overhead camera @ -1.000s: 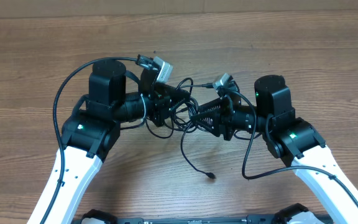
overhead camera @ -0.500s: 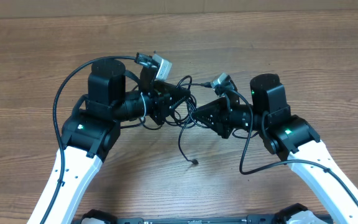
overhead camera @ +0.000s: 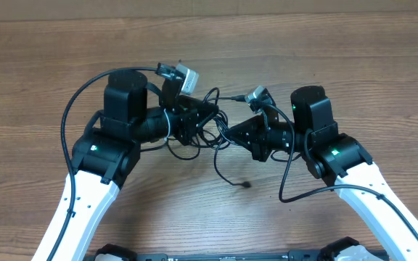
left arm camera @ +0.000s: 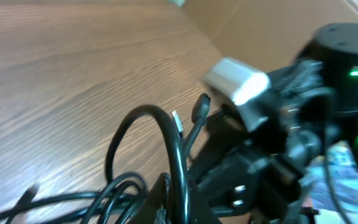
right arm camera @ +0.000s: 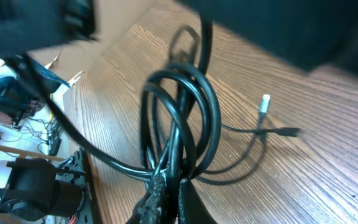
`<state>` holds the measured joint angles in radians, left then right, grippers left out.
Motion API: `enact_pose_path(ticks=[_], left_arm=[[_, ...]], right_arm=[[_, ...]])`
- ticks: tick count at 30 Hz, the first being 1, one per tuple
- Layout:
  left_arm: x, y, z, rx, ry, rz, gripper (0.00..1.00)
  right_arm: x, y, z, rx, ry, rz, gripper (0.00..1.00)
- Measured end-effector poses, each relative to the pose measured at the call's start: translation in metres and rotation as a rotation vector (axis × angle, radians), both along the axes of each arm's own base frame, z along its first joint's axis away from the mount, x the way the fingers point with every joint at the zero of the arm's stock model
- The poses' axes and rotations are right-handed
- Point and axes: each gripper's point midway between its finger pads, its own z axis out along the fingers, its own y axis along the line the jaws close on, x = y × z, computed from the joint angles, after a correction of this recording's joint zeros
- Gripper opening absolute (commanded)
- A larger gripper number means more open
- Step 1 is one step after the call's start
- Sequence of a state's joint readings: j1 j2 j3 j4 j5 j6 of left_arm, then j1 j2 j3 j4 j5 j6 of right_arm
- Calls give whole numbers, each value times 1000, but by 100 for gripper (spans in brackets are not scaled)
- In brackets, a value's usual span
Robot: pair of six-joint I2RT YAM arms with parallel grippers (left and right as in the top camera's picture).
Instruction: Untangle cables
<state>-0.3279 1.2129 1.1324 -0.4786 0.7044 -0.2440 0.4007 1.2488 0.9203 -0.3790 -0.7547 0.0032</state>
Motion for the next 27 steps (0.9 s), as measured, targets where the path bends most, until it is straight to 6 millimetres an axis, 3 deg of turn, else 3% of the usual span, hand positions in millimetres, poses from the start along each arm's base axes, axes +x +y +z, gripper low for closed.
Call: enact_pose_path(ticks=[2, 4, 7, 13, 24, 25, 26, 27], left_arm=[[3, 7, -10, 38, 37, 51, 42], [6, 17, -24, 94, 73, 112, 75], [10, 31, -38, 167, 105, 193, 98], [17, 44, -45, 226, 102, 270, 100], [20, 49, -47, 245, 95, 297, 100], [20, 49, -47, 245, 95, 297, 100], [20, 49, -47, 245, 95, 297, 100], [20, 49, -47, 245, 96, 298, 100]], right_arm=[[0, 0, 0, 0, 0, 0, 4], [0, 0, 0, -1, 1, 0, 4], [0, 0, -1, -2, 3, 0, 4], [0, 0, -1, 0, 2, 0, 4], [-2, -1, 1, -2, 2, -2, 6], [-2, -2, -2, -10, 12, -6, 16], [-3, -4, -5, -22, 29, -17, 35], [-3, -5, -7, -34, 35, -22, 44]])
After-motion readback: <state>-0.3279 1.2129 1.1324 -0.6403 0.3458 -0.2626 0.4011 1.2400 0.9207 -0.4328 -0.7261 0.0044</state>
